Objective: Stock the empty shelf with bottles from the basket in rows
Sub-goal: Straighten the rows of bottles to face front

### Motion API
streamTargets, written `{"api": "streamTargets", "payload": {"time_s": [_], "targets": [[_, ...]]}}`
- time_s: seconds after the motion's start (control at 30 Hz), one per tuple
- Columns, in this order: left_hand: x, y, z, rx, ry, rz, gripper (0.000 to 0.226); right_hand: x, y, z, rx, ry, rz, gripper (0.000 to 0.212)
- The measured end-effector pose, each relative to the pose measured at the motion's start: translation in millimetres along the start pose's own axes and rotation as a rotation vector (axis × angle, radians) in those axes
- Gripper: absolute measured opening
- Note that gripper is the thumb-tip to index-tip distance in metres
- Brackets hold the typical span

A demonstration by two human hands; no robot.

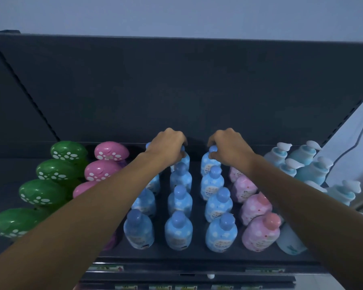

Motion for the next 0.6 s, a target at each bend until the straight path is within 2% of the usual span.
{"api": "streamTargets", "payload": {"time_s": [0.27,0.4,0.5,0.6], "targets": [[1.8,-3.3,-0.2,-0.026,-0.036,0.003,0.032,7.6,-4.0,-3.1,0.017,-0.044,0.017,0.019],[1.1,-5.5,0.8,-0.022,-0.023,0.009,0.03,8.1,-6.9,-4.6,0.033,-0.026,0.016,0.029],[-1.8,-7.6,4.1,-0.023,-0.009,0.023,0.035,4.4,-6.1,-1.5,0.017,-0.021,0.035,0.042],[-7.4,-8.1,10.2,-0.016,-0.069,-0.007,0.04,-5.3,-2.0,12.9,0.013,-0.08,0.079,0.036]]}}
Point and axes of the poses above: each hand's wrist, its own x-axis towards the middle knuckle, its own z-axis out of the back of the hand, y = z × x, the point moved 2 cm from there along x, towards the middle knuckle, and after that the axes turned 3 degrees about y, right-handed, at the moved point
